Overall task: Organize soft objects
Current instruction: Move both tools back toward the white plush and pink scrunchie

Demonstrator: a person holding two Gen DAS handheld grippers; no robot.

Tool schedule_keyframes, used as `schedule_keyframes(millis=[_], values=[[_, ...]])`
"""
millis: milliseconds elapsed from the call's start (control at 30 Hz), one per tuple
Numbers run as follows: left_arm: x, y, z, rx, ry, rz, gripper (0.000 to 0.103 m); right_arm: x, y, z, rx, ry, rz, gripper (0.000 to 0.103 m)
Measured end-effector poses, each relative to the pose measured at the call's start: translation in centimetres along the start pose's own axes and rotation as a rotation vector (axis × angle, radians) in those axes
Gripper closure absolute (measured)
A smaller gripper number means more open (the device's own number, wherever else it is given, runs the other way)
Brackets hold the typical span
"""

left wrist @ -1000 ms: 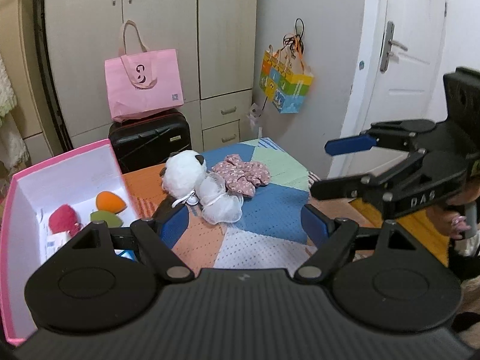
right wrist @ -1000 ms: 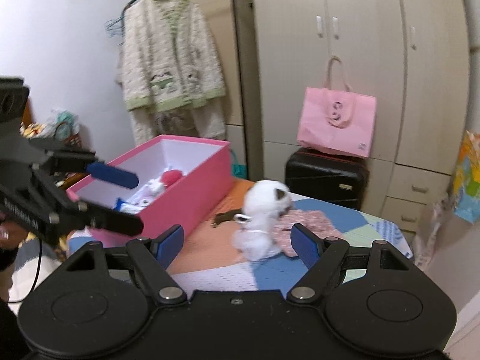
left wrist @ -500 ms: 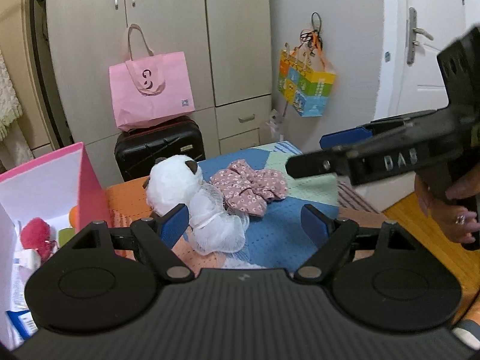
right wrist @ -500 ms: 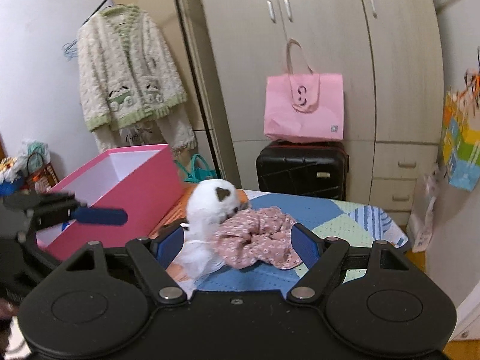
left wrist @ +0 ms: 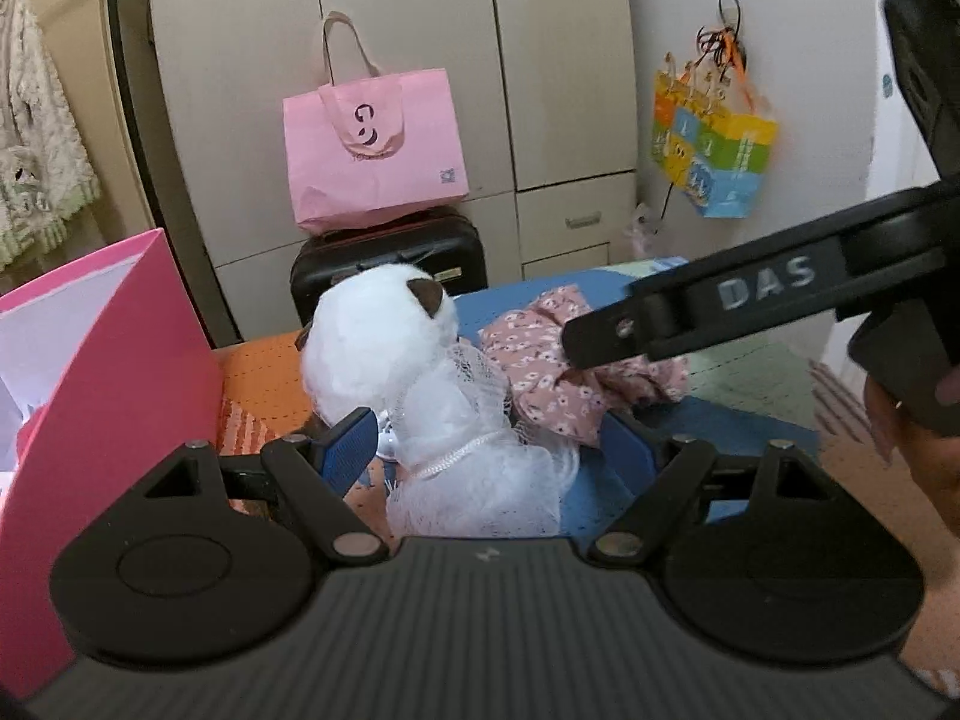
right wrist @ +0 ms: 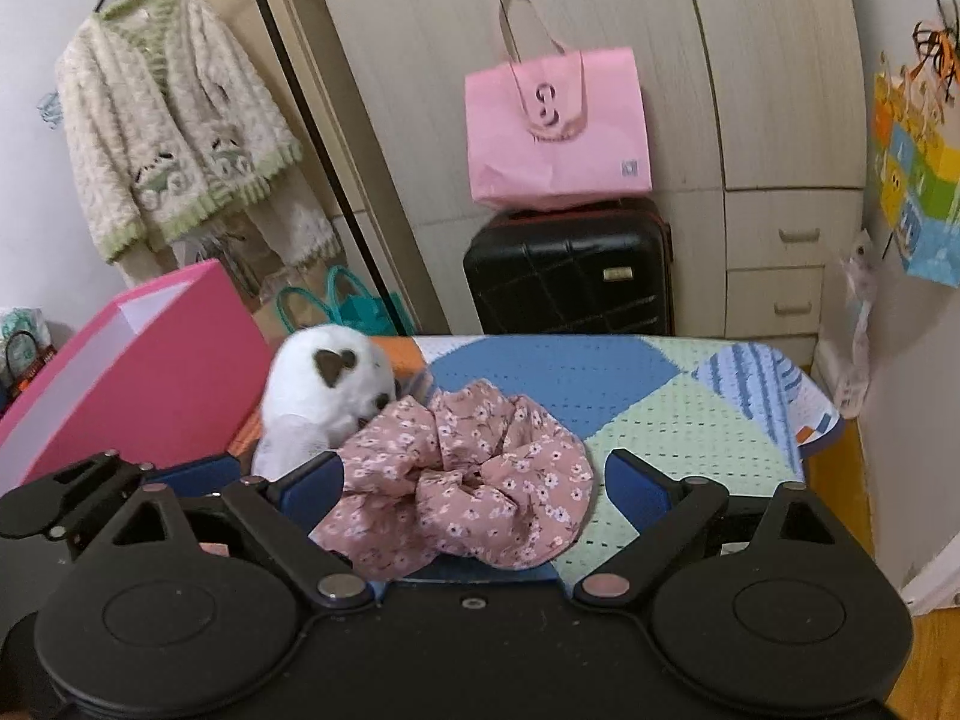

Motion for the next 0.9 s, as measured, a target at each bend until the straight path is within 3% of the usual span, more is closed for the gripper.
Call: schedule_keyframes(millis=[167,300,567,667,733,800,833,900], values=[[-0.4,-0.1,1.0,-0.039,-0.062,-0.021,0.043,-0.3,0.1,2.3,0.011,-0.05,0.007,0.007],[-0.8,0.0,1.4,-0.011,-0.081,0.004,0.053,-0.7,0.6,3.2,0.029,-0.06,0.036,0.007],[-1.5,-0.4,1.4,-0.023,-0.106,-0.038,0.061,-1.4,1.4,3.0,0.055,-0.022,0.056,0.011],[-1.8,-0.5,1.1,-0.018,-0.104,-0.033,0.061,-1.6,1.0,2.9,0.008,-0.013,0.011,0.023],[-1.9,-0.6,1.0,-0.019,-0.098,-0.038,0.062,-1.8,0.3,2.9,-0.069,-0.007,-0.065,0.047],[-2.0,-0.7,0.9,-0.023,-0.096,-0.041,0.064,-2.0,-0.2,2.8,-0.127,0.003,-0.121,0.06],[-2.0,-0.8,0.9,-0.024,-0.095,-0.043,0.064,-2.1,-0.3,2.6,-0.116,0.003,-0.117,0.071],[-2.1,-0.8,0.6,-0.025,-0.093,-0.048,0.065,-2.3,-0.5,2.2,-0.106,0.004,-0.107,0.08]])
Point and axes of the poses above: each gripper's, at about its wrist camera, not at the fingertips, and z roughly the way its jaws point, y to its right, x to its top, the point moved 1 cm from there along z, roughly the way its jaws point, and after that the axes turned 1 degree about z, right-handed, at the moved point
